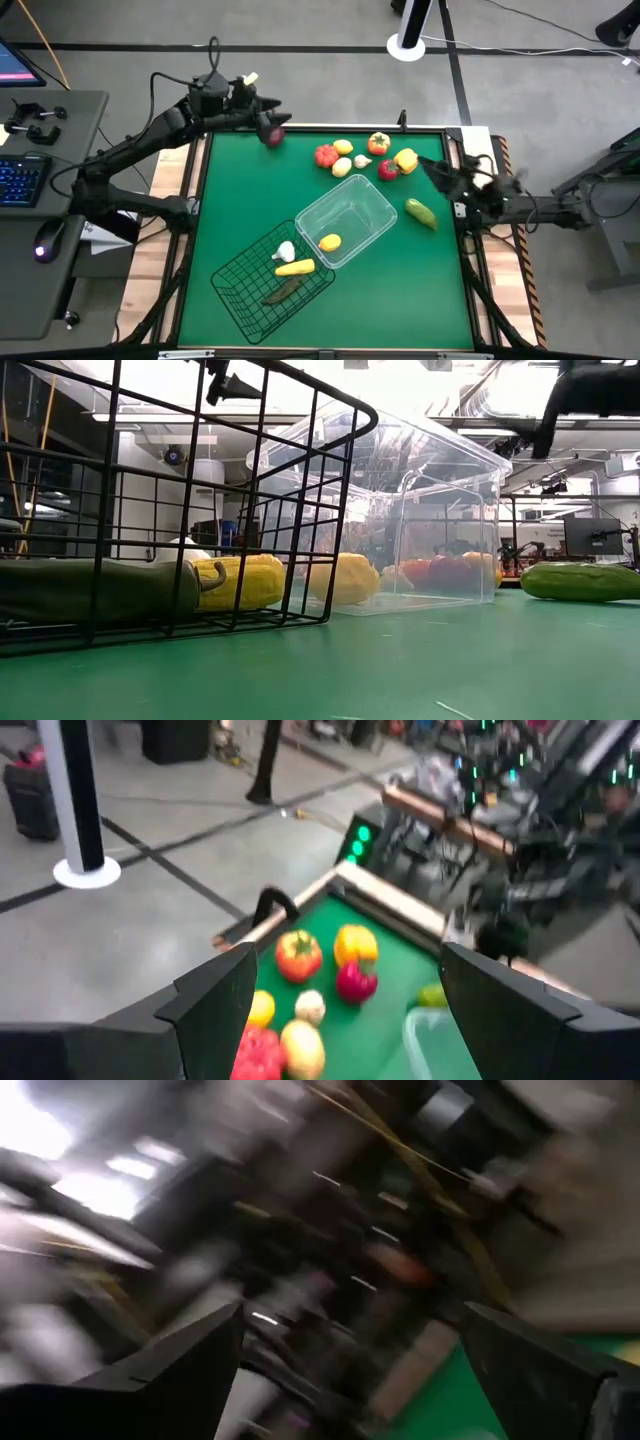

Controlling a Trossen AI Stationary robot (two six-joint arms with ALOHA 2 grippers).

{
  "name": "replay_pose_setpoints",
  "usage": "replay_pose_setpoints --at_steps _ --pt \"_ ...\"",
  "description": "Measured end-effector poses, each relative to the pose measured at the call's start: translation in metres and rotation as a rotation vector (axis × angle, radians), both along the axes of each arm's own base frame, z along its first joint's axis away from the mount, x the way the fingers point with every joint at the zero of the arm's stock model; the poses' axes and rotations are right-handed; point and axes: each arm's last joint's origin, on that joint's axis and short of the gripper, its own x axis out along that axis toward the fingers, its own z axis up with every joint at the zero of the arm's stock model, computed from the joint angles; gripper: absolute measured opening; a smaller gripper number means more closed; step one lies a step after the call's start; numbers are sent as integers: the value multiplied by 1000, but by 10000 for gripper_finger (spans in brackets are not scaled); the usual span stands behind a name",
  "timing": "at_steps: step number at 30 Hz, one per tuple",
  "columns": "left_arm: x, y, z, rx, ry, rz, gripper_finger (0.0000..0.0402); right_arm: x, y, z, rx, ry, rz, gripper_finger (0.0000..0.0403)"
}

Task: Sort produce into baskets
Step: Put the cucumber into the wire basket

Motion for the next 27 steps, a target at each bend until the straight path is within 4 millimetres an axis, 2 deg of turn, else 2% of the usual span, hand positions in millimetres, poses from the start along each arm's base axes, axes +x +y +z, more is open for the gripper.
replay_pose_setpoints --at_steps 3,7,11,17,21,27 --pt "-1 3 3 -20 -43 47 298 6 -10 0 112 249 -53 360" --pt "-2 5 4 -45 -68 78 298 3 -23 3 256 594 -72 360" --pt "-2 5 4 -65 -76 84 298 2 -37 5 324 895 -69 360" --pt "-2 5 3 -65 -73 84 298 11 -52 11 418 951 -97 360" --pt "-2 4 0 -42 -23 65 298 14 -51 1 500 1026 -2 360" --pt "-8 -2 -12 -35 137 -33 298 6 -43 -19 793 1223 35 360"
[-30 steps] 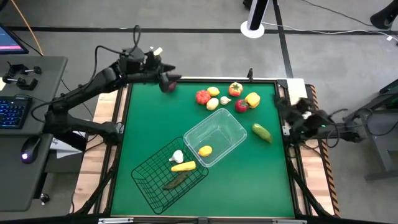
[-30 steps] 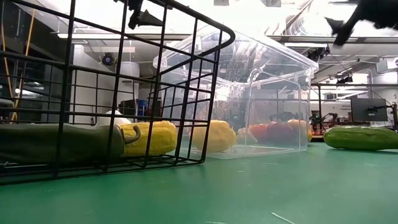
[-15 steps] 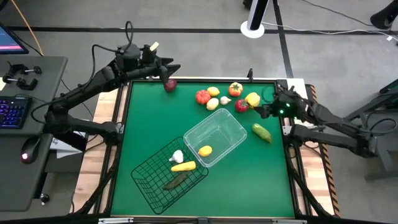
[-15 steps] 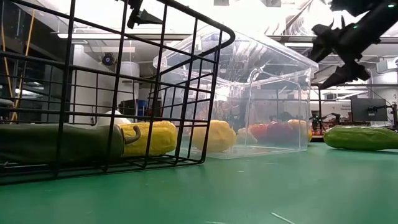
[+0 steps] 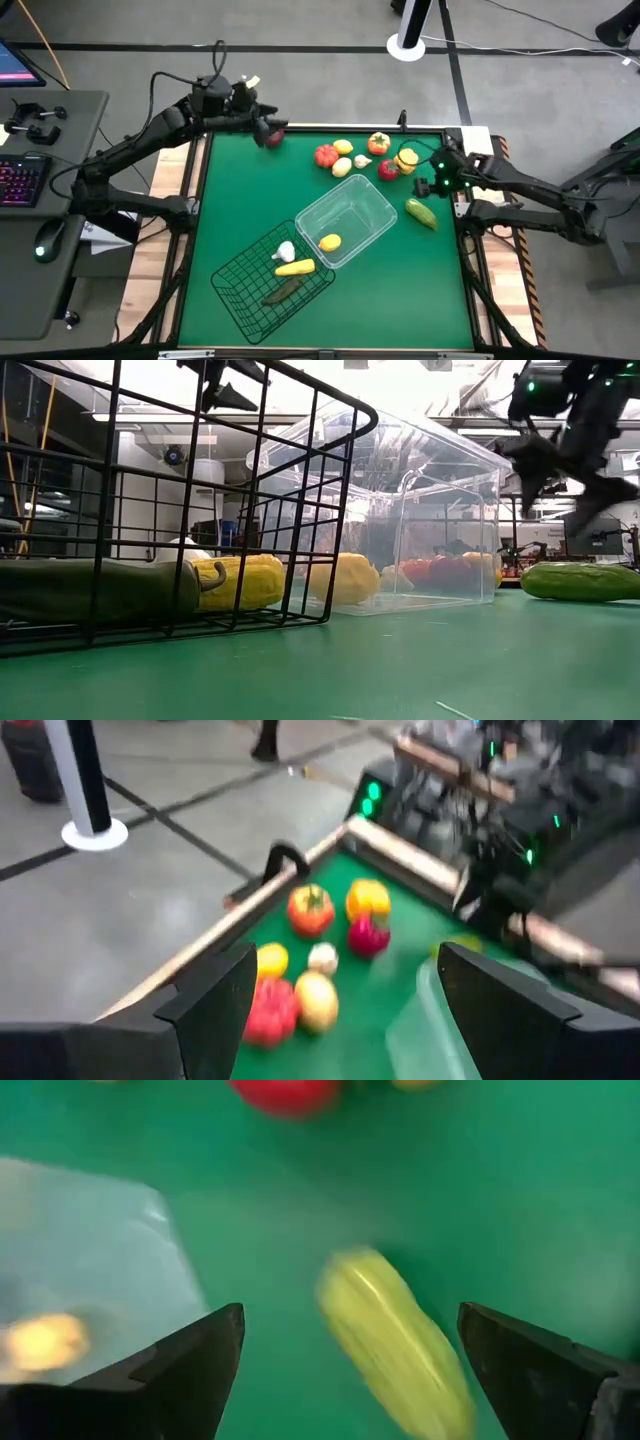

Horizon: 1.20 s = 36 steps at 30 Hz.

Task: Sort produce into baskets
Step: Put the cucumber into the wire basket

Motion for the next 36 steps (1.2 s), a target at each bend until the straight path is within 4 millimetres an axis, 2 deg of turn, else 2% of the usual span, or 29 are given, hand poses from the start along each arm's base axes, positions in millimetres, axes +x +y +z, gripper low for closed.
replay_pose_setpoints --at_steps 2,6,11,15,24,33,36 --pt "-3 -2 -2 23 46 -23 298 -2 1 -5 59 63 -28 360" --pt "-4 -2 -5 85 104 -61 298 5 -1 -8 119 68 -36 360" --pt "-5 0 -4 145 125 -78 298 13 -5 -18 155 138 26 360" --pt "-7 3 -4 154 131 -72 298 23 -11 -28 142 187 143 359" --pt "-8 5 -3 157 125 -60 298 34 -18 -48 183 296 313 359" --pt "-6 7 2 135 47 -25 298 41 -22 -62 222 355 415 359" --pt "-5 7 4 140 25 -20 298 42 -22 -65 233 363 447 342"
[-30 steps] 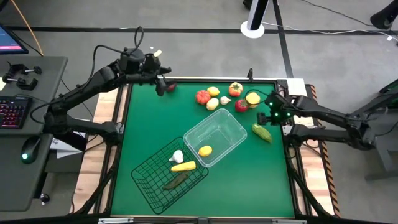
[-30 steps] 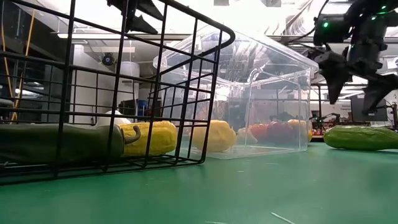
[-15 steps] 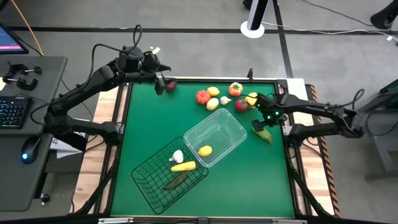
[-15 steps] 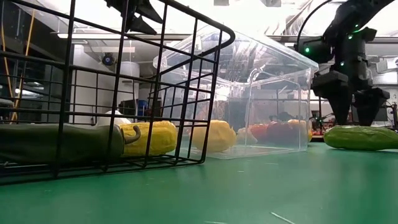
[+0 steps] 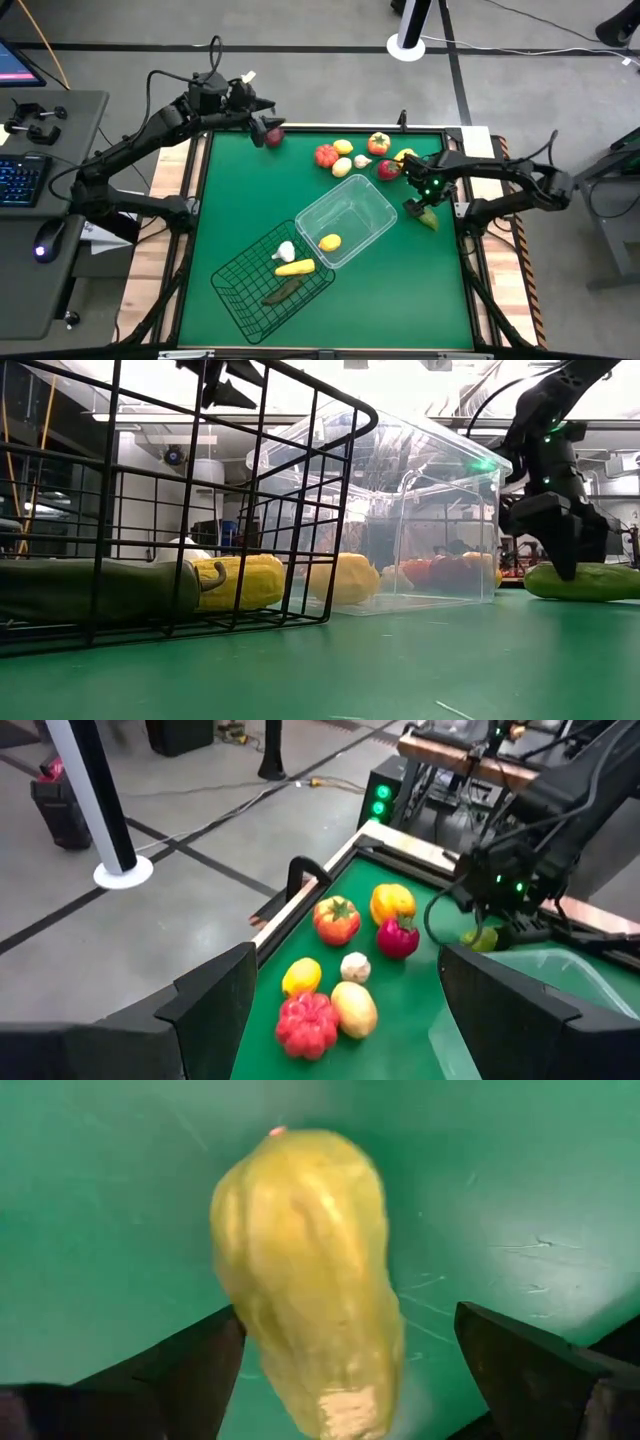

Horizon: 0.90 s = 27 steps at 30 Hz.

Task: Sort produce into baskets
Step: Put the cucumber into the wire basket

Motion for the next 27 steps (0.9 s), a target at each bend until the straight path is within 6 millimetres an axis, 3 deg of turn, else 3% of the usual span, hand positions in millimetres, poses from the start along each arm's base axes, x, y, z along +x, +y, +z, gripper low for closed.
replay_pose_setpoints --at_steps 3,8,9,12,16,22,25,27 --pt "1 1 2 7 -21 3 298 0 0 -1 4 2 13 287" --pt "2 1 5 3 -61 12 298 0 0 6 -13 -22 42 121" --pt "2 1 5 -2 -67 15 298 1 -1 11 -22 -36 54 108" --pt "2 1 6 -5 -75 17 298 1 -6 38 -92 -59 73 108" --pt "2 1 6 -12 -78 20 298 6 -17 96 -295 -186 31 108" --pt "2 1 6 -41 -93 31 298 22 -21 183 -554 -678 0 117" --pt "2 1 6 -54 -99 36 298 40 -15 202 -520 -953 79 118" --pt "2 1 6 -68 -106 39 298 57 -7 201 -463 -1070 162 118"
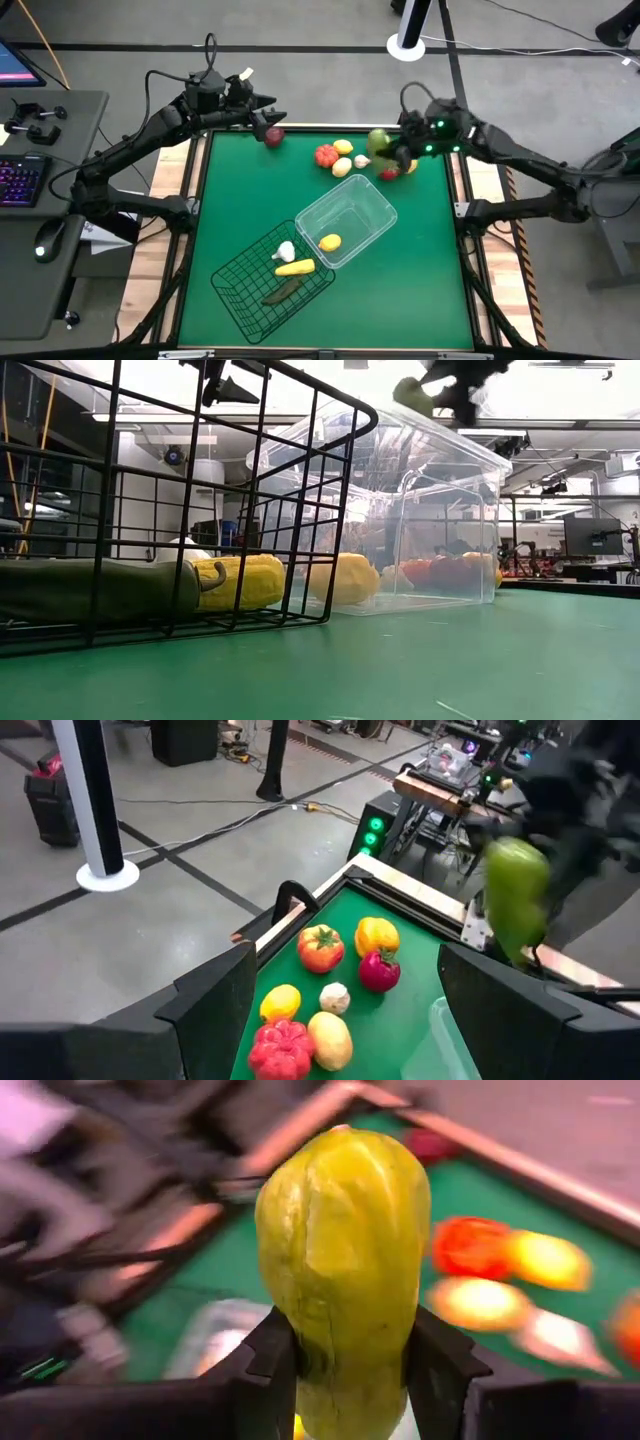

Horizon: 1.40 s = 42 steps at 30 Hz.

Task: Sort produce into baskets
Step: Put the cucumber into the wire basket

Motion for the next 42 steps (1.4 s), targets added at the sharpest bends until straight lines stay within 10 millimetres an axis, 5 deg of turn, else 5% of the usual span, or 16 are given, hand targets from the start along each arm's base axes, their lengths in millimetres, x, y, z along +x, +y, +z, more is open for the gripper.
replay_pose_setpoints --at_steps 7,12,19,28,42 --pt "1 -1 1 -33 -28 10 298 77 38 -34 -42 -67 311 120" --pt "1 0 2 -76 -62 26 298 138 64 -53 -124 -316 439 135" --pt "1 0 2 -97 -72 33 298 200 105 -86 44 -464 537 155" --pt "0 -2 -2 -83 -11 11 298 241 161 -109 294 -356 581 158" --pt "4 -15 -10 -160 46 -96 298 257 167 -87 337 -423 558 158"
